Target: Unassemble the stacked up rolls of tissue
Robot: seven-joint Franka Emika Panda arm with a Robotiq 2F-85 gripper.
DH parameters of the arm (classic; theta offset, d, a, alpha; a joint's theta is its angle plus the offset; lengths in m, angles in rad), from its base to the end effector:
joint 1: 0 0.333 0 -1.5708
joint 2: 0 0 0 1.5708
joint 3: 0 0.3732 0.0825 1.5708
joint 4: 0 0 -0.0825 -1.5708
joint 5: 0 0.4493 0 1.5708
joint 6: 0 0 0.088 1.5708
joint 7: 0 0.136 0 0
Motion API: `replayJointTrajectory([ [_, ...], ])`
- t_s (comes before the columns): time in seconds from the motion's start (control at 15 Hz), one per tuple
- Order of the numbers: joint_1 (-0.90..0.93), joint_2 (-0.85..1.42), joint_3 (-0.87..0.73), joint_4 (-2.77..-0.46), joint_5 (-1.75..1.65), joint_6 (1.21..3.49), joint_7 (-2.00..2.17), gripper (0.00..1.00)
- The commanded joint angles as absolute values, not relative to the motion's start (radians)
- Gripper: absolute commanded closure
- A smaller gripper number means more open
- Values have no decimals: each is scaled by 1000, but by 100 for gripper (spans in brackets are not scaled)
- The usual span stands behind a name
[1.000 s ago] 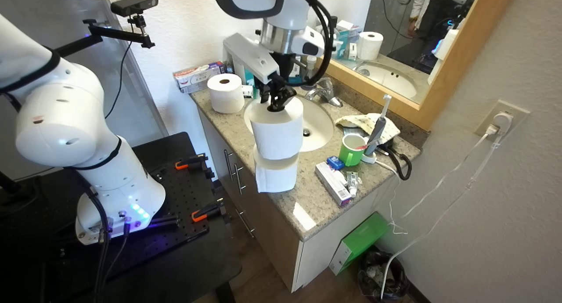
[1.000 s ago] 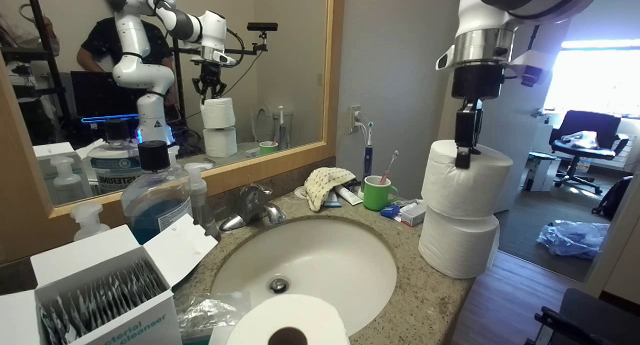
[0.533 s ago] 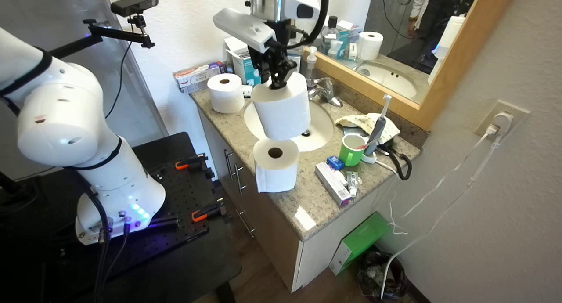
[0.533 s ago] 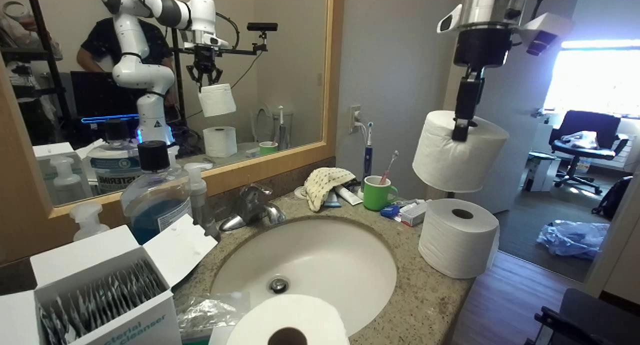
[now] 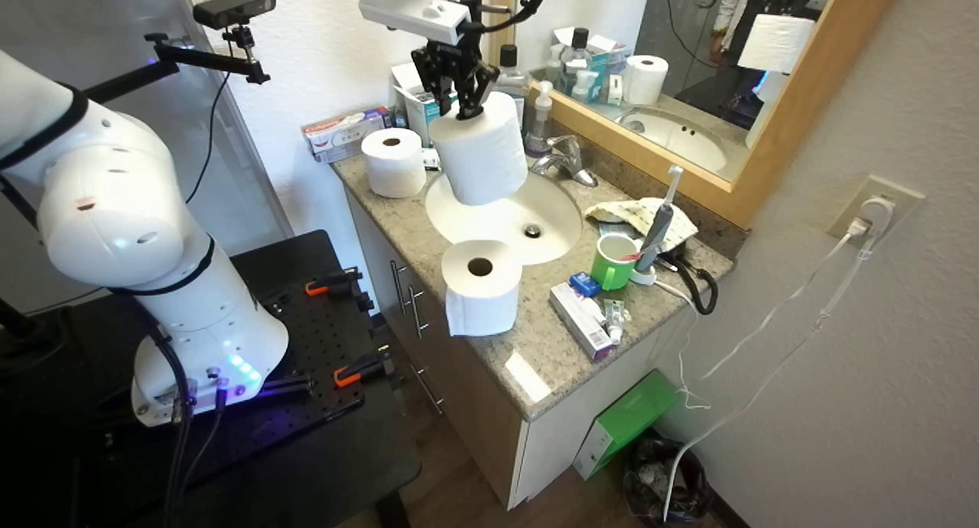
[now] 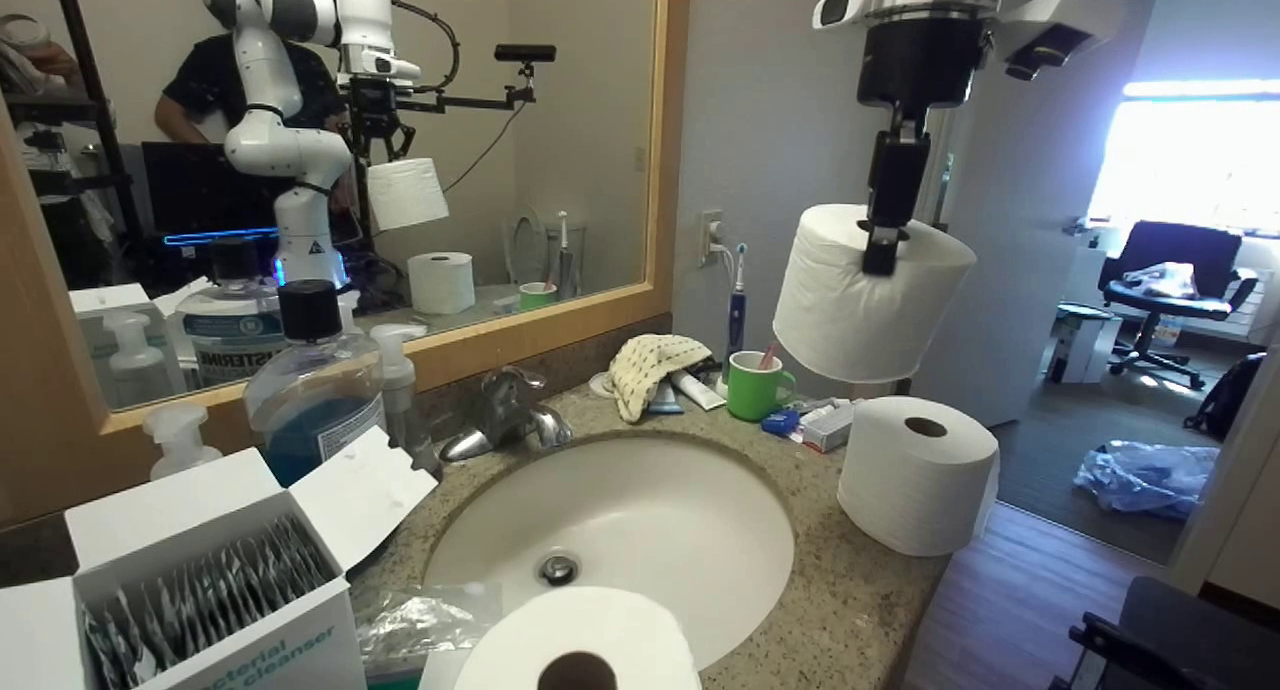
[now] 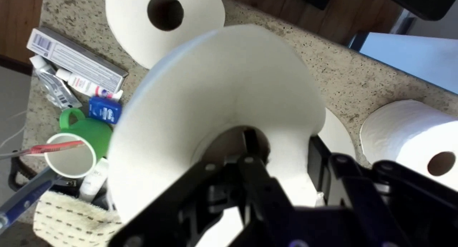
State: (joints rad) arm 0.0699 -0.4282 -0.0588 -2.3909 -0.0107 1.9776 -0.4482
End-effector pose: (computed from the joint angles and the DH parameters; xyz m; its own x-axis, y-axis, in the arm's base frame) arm 0.4570 0.0030 0.4764 0.8921 0.4515 0.0192 0.4517 -0.8922 -0.0069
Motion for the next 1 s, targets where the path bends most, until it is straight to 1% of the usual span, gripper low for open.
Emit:
replayJointTrajectory([
  [0.0, 89, -404, -55, -2360, -20, 1951, -471, 89],
  [0.93, 184, -308, -29, -2323, 32, 1939, -598, 89],
])
